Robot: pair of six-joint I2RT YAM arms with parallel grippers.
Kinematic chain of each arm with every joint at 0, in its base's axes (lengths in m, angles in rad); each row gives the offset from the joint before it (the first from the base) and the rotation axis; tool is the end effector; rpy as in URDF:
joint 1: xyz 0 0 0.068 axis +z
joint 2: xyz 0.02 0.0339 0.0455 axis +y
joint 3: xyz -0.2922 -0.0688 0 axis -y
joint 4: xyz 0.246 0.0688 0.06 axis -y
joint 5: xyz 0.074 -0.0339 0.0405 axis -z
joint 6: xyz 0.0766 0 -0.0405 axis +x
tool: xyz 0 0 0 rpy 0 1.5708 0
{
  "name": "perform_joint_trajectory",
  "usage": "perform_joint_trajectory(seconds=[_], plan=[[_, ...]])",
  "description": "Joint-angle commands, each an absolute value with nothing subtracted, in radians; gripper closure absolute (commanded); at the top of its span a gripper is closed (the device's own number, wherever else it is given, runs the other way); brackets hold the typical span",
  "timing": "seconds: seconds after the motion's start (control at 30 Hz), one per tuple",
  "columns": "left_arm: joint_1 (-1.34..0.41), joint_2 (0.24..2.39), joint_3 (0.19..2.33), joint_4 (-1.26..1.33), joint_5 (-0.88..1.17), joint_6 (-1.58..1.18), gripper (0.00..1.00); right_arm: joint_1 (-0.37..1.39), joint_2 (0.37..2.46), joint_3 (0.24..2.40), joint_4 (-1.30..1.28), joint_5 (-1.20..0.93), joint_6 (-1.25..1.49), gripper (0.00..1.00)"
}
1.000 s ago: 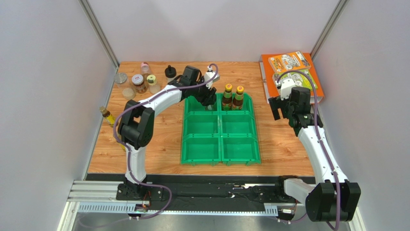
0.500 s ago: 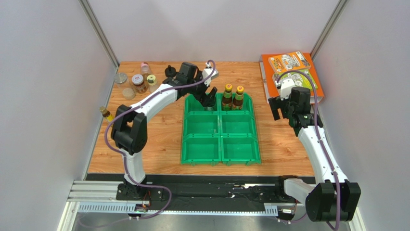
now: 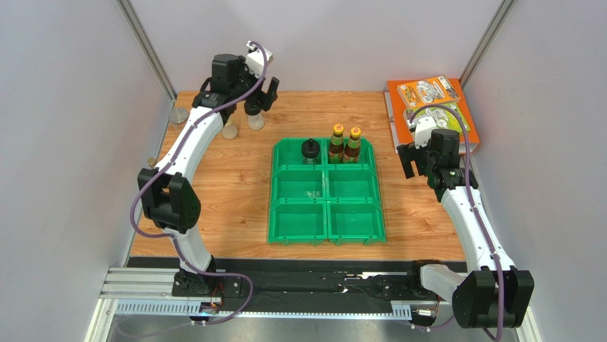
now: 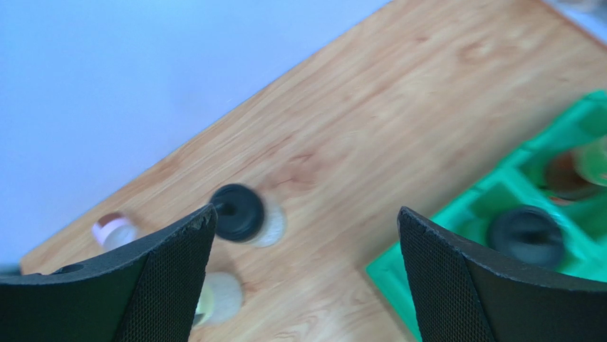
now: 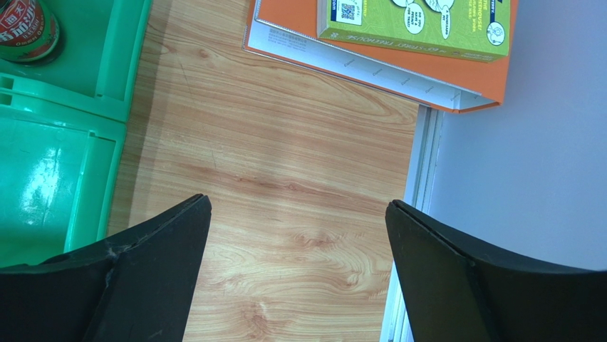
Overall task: Organize the condiment bottles
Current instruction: Pick up the bottle from the center of the board.
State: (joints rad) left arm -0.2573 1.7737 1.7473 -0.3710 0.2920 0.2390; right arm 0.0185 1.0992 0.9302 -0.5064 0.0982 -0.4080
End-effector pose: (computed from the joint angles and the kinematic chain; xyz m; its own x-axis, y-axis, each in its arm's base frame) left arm 0.4414 -0.1390 0.3962 -0.2452 0.2989 -0.9222 0.5748 0.8109 0.1100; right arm 0.2572 -0.0028 0.2976 -0.5968 -0.4060 -0.6921 -0.1947 0.9100 -0.3659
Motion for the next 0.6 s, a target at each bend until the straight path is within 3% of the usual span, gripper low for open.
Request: perform_joint_trajectory(seconds=[0.0,0.57], plan=[[-0.187,1.917,1.839,-0.368,0.242,0.212,0.01,0.021,1.094,0.96,-0.497,0.087,-0.402,0.04],[-0.133,2.189,1.957,-0.299,0.193,0.224,0.01,0.021,1.123,0.957,-0.495,0.094,-0.407,0.05]])
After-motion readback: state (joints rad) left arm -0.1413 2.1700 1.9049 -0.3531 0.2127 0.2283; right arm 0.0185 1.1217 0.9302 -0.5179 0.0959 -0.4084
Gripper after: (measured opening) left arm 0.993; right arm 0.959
